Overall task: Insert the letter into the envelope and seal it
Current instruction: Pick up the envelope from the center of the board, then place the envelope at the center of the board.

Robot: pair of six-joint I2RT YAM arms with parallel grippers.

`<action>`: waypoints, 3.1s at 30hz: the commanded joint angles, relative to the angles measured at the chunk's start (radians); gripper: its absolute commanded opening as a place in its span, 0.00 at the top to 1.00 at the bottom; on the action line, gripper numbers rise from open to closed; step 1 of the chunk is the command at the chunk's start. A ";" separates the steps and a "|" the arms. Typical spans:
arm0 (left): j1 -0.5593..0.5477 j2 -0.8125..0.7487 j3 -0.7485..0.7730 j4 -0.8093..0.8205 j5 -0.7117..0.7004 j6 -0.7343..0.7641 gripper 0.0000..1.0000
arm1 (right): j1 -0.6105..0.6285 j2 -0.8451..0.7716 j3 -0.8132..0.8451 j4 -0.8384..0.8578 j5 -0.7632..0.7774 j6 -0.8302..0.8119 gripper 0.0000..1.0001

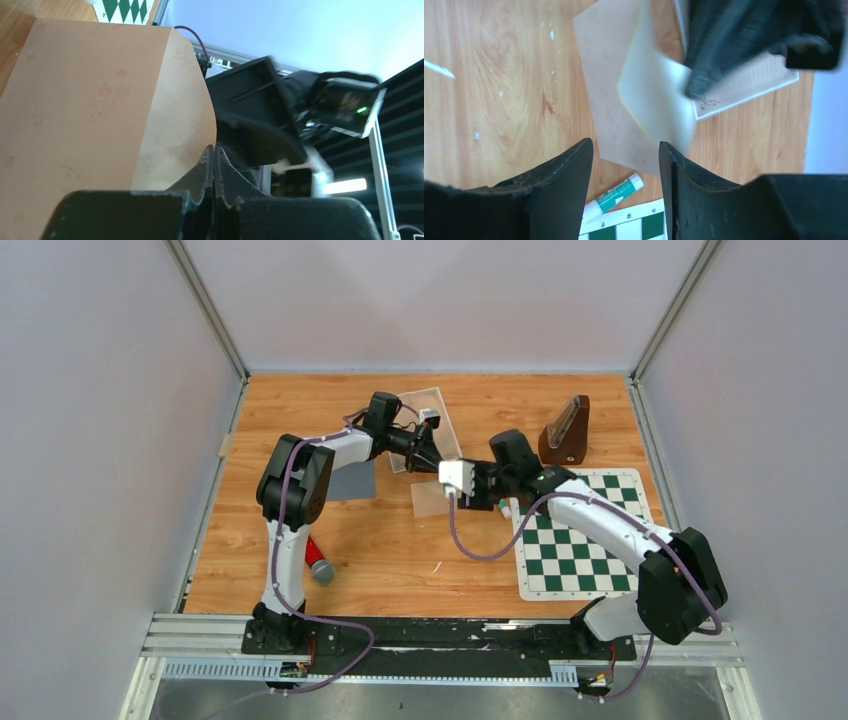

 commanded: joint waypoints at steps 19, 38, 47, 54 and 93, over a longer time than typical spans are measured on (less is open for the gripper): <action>0.004 -0.099 0.051 0.092 0.164 0.038 1.00 | -0.301 0.379 0.747 -0.701 -0.766 0.333 0.35; 0.003 -0.111 0.095 0.018 0.176 0.089 1.00 | -0.242 0.458 0.778 -0.735 -0.722 0.305 0.65; 0.003 -0.125 0.085 0.009 0.175 0.093 1.00 | -0.230 0.474 0.785 -0.722 -0.713 0.338 0.79; 0.003 -0.126 0.099 0.004 0.175 0.095 1.00 | -0.198 0.457 0.731 -0.664 -0.635 0.353 0.73; -0.063 -0.976 -0.135 -0.483 -0.904 1.870 0.04 | -0.334 0.527 0.864 -0.449 -0.840 1.234 1.00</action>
